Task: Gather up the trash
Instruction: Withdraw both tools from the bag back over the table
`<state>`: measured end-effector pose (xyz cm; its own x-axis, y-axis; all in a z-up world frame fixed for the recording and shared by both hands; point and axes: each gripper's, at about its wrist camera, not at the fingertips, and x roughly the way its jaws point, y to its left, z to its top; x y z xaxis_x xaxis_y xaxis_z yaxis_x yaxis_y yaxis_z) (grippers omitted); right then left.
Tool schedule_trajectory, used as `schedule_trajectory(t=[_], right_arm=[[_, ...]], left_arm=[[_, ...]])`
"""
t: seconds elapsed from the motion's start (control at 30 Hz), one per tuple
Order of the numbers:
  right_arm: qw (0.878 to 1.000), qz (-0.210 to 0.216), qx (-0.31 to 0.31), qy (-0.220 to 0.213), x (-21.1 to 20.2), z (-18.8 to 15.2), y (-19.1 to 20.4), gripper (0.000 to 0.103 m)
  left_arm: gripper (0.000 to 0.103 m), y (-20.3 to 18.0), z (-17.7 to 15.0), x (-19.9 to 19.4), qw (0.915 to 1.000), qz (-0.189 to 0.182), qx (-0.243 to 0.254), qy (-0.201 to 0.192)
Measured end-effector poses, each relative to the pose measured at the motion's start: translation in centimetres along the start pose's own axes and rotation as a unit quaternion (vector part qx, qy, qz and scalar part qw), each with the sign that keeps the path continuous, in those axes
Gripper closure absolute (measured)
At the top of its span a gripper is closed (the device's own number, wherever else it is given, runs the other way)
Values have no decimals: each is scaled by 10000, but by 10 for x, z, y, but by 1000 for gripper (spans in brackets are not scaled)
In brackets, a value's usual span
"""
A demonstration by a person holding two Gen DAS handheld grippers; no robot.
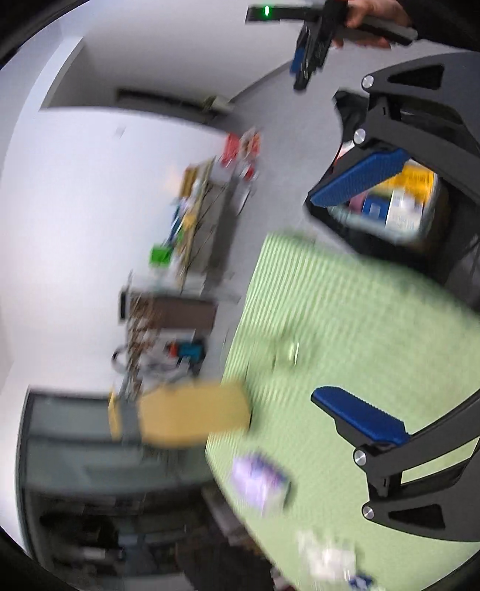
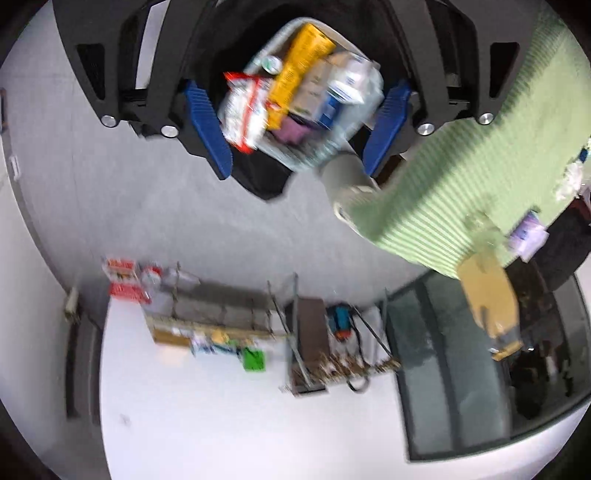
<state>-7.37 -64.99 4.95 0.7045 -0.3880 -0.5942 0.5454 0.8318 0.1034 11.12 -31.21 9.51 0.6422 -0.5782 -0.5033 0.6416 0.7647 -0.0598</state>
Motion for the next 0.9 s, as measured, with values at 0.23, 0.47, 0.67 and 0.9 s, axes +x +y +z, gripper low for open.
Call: schedule_trajectory(t=[0.23,0.47,0.67,0.9], right_arm=[[9972,444,-429,-426,-13,24,82,28],[9903,896,-925,-520,-7,35,170,26],[9796,1231,-1467,-614,-6,39,245,26],[9591,1535,-2233,-818,-12,37,325,26]], left_arm=[[8,127,-10,-56,9935,1001,-514,-143],[8,245,-44,-86,9734,1856,-1345,23],[8,324,-52,-108,9615,2077,-1800,10],[19,421,-58,-116,9507,2334,-2040,-77]])
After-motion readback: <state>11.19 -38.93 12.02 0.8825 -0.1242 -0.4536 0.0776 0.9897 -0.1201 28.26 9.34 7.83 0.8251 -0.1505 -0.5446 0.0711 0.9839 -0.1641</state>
